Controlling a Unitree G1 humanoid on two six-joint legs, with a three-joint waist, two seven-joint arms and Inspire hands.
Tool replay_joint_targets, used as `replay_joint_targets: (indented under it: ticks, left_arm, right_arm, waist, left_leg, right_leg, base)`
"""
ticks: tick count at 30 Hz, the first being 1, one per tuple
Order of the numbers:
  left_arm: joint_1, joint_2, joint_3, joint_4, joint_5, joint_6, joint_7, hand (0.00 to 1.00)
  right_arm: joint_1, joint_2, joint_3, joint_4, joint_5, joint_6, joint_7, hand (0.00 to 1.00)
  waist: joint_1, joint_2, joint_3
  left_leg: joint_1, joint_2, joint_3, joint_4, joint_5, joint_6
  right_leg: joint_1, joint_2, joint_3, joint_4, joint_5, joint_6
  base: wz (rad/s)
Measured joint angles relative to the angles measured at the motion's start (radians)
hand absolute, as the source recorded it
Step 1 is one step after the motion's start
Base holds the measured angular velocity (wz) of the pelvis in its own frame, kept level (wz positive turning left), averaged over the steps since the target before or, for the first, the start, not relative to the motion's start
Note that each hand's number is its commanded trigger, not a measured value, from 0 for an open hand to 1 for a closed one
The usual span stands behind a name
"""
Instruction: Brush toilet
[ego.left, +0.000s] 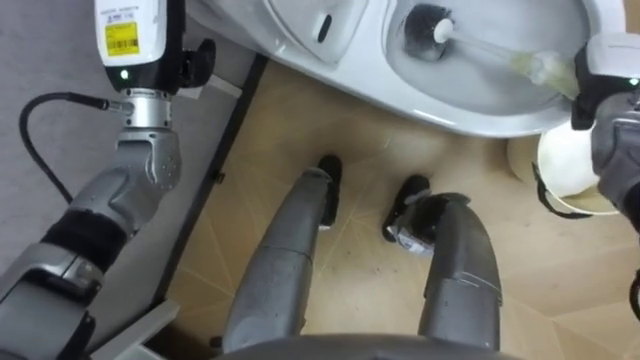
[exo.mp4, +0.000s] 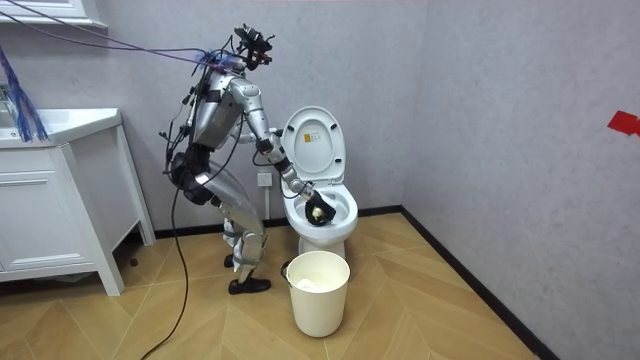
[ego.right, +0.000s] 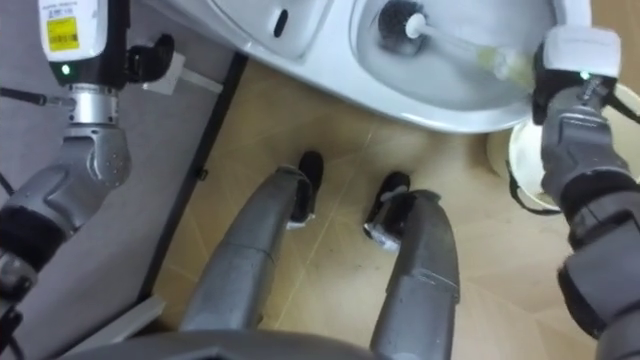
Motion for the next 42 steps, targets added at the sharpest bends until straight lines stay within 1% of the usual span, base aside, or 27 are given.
replay_joint_targets:
  ticks: [1,3,4,5,7,11,13,14,15,16,17,18,19,21,23,24,25,27,28,29,30,31,33,34,37,39,42]
  left_arm:
    - [-0.013,0.0,0.0,-0.001,0.001,0.0,0.012,0.0]
    - [-0.026,0.0,0.0,0.001,0.005,0.006,0.018,0.0]
    - [-0.033,0.0,0.001,0.006,0.021,0.012,0.018,0.0]
    - [-0.037,0.0,0.001,0.01,0.027,0.017,0.017,0.0]
    - [-0.051,-0.001,0.001,0.011,0.061,0.034,0.008,0.0]
    - [-0.053,-0.006,0.0,0.013,0.077,0.05,-0.019,0.0]
    - [-0.054,-0.01,0.0,0.03,0.077,0.051,-0.033,0.0]
    - [-0.054,-0.01,0.0,0.031,0.077,0.052,-0.037,0.0]
    - [-0.053,-0.01,0.001,0.032,0.08,0.052,-0.051,0.0]
    - [-0.053,-0.011,-0.001,0.031,0.077,0.049,-0.062,0.0]
    - [-0.053,-0.011,-0.001,0.031,0.076,0.046,-0.068,0.0]
    - [-0.053,-0.01,-0.001,0.031,0.075,0.044,-0.073,0.0]
    - [-0.05,-0.008,-0.001,0.031,0.075,0.043,-0.074,0.0]
    - [-0.049,-0.008,0.0,0.03,0.076,0.041,-0.075,0.0]
    - [-0.045,-0.008,0.001,0.029,0.075,0.034,-0.075,0.0]
    - [-0.043,-0.008,0.001,0.024,0.076,0.027,-0.075,0.0]
    - [-0.042,-0.008,0.001,0.015,0.076,0.016,-0.075,0.0]
    - [-0.033,-0.007,0.002,0.012,0.075,-0.004,-0.076,0.0]
    - [-0.024,-0.008,0.002,0.012,0.075,-0.014,-0.08,0.0]
    - [-0.021,-0.008,0.002,0.012,0.074,-0.018,-0.08,0.0]
    - [-0.017,-0.008,0.002,0.01,0.073,-0.026,-0.083,0.0]
    - [-0.005,-0.005,0.004,0.005,0.069,-0.034,-0.088,0.0]
    - [0.018,-0.003,0.016,-0.005,0.054,-0.042,-0.088,0.0]
    - [0.026,-0.003,0.021,-0.009,0.054,-0.043,-0.088,0.0]
    - [0.033,-0.003,0.028,-0.01,0.055,-0.045,-0.09,0.0]
    - [0.034,-0.001,0.027,-0.01,0.055,-0.045,-0.099,0.0]
    - [0.024,0.012,0.023,-0.01,0.055,-0.05,-0.122,0.0]
  right_arm:
    - [-0.001,0.0,-0.017,0.005,0.014,-0.006,-0.02,1.0]
    - [-0.032,0.002,-0.022,0.02,0.02,-0.013,-0.044,1.0]
    - [-0.051,0.002,-0.028,0.027,0.002,-0.013,-0.046,1.0]
    - [-0.058,0.001,-0.031,0.029,-0.007,-0.013,-0.05,1.0]
    - [-0.073,-0.001,-0.03,0.03,-0.042,-0.012,-0.067,1.0]
    - [-0.073,0.004,-0.031,0.02,-0.147,-0.01,-0.071,1.0]
    - [-0.072,0.023,-0.031,0.015,-0.237,0.001,-0.075,1.0]
    - [-0.072,0.027,-0.031,0.01,-0.259,0.005,-0.075,1.0]
    - [-0.07,0.031,-0.03,-0.005,-0.318,0.015,-0.075,1.0]
    - [-0.069,0.027,-0.024,-0.021,-0.362,0.026,-0.075,1.0]
    - [-0.069,0.026,-0.019,-0.027,-0.373,0.032,-0.075,1.0]
    - [-0.069,0.027,-0.013,-0.031,-0.41,0.046,-0.075,1.0]
    - [-0.061,0.021,0.002,-0.051,-0.442,0.061,-0.073,1.0]
    - [-0.037,0.004,0.023,-0.097,-0.491,0.077,-0.07,1.0]
    - [-0.012,0.001,0.025,-0.142,-0.551,0.093,-0.056,1.0]
    - [0.002,0.0,0.03,-0.164,-0.567,0.103,-0.049,1.0]
    - [0.016,-0.006,0.03,-0.185,-0.576,0.113,-0.041,1.0]
    - [0.04,-0.007,0.026,-0.227,-0.588,0.121,-0.017,1.0]
    - [0.06,-0.007,0.023,-0.262,-0.59,0.122,-0.002,1.0]
    - [0.069,-0.008,0.02,-0.274,-0.59,0.122,0.005,1.0]
    - [0.088,-0.013,0.018,-0.297,-0.59,0.131,0.022,1.0]
    - [0.098,-0.014,0.018,-0.318,-0.589,0.14,0.04,1.0]
    - [0.114,-0.02,0.018,-0.368,-0.591,0.155,0.065,1.0]
    - [0.129,-0.026,0.018,-0.393,-0.591,0.165,0.078,1.0]
    - [0.146,-0.034,0.017,-0.436,-0.59,0.181,0.109,1.0]
    - [0.146,-0.037,0.017,-0.445,-0.59,0.183,0.125,1.0]
    - [0.143,-0.046,0.017,-0.443,-0.587,0.183,0.144,1.0]
  waist:
    - [-0.006,-0.013,0.0002]
    - [-0.02,-0.025,0.0063]
    - [-0.032,-0.032,0.0056]
    - [-0.037,-0.037,0.0054]
    - [-0.041,-0.046,0.0049]
    - [-0.037,-0.046,0.005]
    - [-0.034,-0.041,0.0059]
    - [-0.033,-0.04,0.0056]
    - [-0.027,-0.036,0.0067]
    - [-0.02,-0.02,0.008]
    - [-0.019,-0.012,0.0085]
    - [-0.014,-0.003,0.0071]
    - [-0.005,0.004,0.0056]
    - [0.016,0.006,0.0051]
    - [0.024,0.013,0.0043]
    - [0.031,0.018,0.0034]
    - [0.032,0.026,0.0038]
    - [0.034,0.029,0.0032]
    - [0.033,0.032,0.0014]
    - [0.032,0.032,0.0011]
    - [0.032,0.035,-0.0009]
    - [0.032,0.041,-0.0049]
    - [0.03,0.046,-0.008]
    - [0.027,0.048,-0.0095]
    - [0.026,0.048,-0.0097]
    - [0.025,0.049,-0.0102]
    - [0.025,0.049,-0.0105]
  left_leg:
    - [-0.011,-0.002,0.004,0.003,0.005,0.004]
    - [-0.015,-0.004,0.003,0.013,0.007,0.006]
    - [-0.014,-0.01,0.003,0.014,0.007,0.007]
    - [-0.013,-0.015,0.003,0.014,0.008,0.009]
    - [-0.012,-0.017,0.0,0.018,0.008,0.009]
    - [-0.005,-0.019,0.007,0.024,0.007,0.014]
    - [0.01,-0.017,0.007,0.024,0.007,0.015]
    - [0.013,-0.017,0.007,0.022,0.007,0.015]
    - [0.019,-0.015,0.006,0.018,0.006,0.015]
    - [0.022,-0.012,-0.003,0.017,0.006,0.015]
    - [0.024,-0.013,-0.005,0.016,0.007,0.015]
    - [0.025,-0.012,-0.006,0.017,0.006,0.014]
    - [0.025,-0.008,-0.005,0.017,0.005,0.012]
    - [0.026,0.001,-0.005,0.014,0.001,0.006]
    - [0.026,0.014,-0.007,0.013,-0.003,0.0]
    - [0.027,0.02,-0.011,0.013,-0.006,-0.005]
    - [0.028,0.024,-0.016,0.009,-0.007,-0.007]
    - [0.039,0.034,-0.015,-0.004,-0.01,-0.011]
    - [0.049,0.04,-0.015,-0.012,-0.011,-0.013]
    - [0.054,0.042,-0.015,-0.017,-0.011,-0.013]
    - [0.063,0.044,-0.014,-0.029,-0.01,-0.014]
    - [0.067,0.052,-0.011,-0.037,-0.01,-0.013]
    - [0.069,0.055,-0.009,-0.042,-0.012,-0.016]
    - [0.069,0.055,-0.009,-0.044,-0.012,-0.017]
    - [0.067,0.056,-0.009,-0.045,-0.012,-0.017]
    - [0.068,0.057,-0.009,-0.042,-0.012,-0.017]
    - [0.073,0.056,-0.005,-0.039,-0.012,-0.015]
  right_leg:
    - [-0.012,-0.006,0.001,0.008,-0.001,0.002]
    - [-0.014,-0.009,0.001,0.013,-0.002,0.005]
    - [-0.014,-0.015,0.001,0.018,-0.006,0.013]
    - [-0.014,-0.021,0.001,0.022,-0.007,0.016]
    - [-0.009,-0.019,0.002,0.022,-0.002,0.025]
    - [-0.006,-0.017,0.015,0.026,0.003,0.034]
    - [0.009,-0.016,0.013,0.021,0.005,0.033]
    - [0.012,-0.015,0.013,0.02,0.005,0.033]
    - [0.018,-0.014,0.011,0.015,0.006,0.031]
    - [0.031,-0.011,-0.001,0.005,0.007,0.029]
    - [0.035,-0.012,-0.006,0.003,0.007,0.029]
    - [0.037,-0.01,-0.006,0.002,0.007,0.03]
    - [0.037,-0.005,-0.005,-0.002,0.007,0.03]
    - [0.037,0.004,-0.007,-0.014,0.013,0.024]
    - [0.041,0.02,-0.008,-0.025,0.014,0.022]
    - [0.046,0.025,-0.016,-0.034,0.017,0.016]
    - [0.052,0.031,-0.021,-0.044,0.018,0.013]
    - [0.063,0.043,-0.021,-0.063,0.026,0.002]
    - [0.072,0.051,-0.02,-0.075,0.028,-0.002]
    - [0.076,0.054,-0.02,-0.08,0.028,-0.002]
    - [0.084,0.055,-0.02,-0.088,0.029,-0.003]
    - [0.09,0.063,-0.02,-0.101,0.031,-0.006]
    - [0.091,0.069,-0.017,-0.107,0.032,-0.008]
    - [0.091,0.069,-0.017,-0.107,0.031,-0.009]
    - [0.091,0.072,-0.017,-0.11,0.028,-0.01]
    - [0.093,0.072,-0.017,-0.11,0.028,-0.01]
    - [0.097,0.069,-0.017,-0.11,0.031,-0.005]
  base:
    - [0.19]
    - [0.03]
    - [0.05]
    - [0.1]
    - [0.05]
    - [-0.04]
    - [-0.1]
    - [-0.04]
    - [0.0]
    - [0.0]
    - [0.07]
    - [0.0]
    - [-0.05]
    - [-0.19]
    - [-0.15]
    - [-0.09]
    - [-0.08]
    - [-0.1]
    - [-0.12]
    - [-0.05]
    - [-0.04]
    - [-0.05]
    - [-0.07]
    - [0.0]
    - [0.01]
    - [0.0]
    - [0.0]
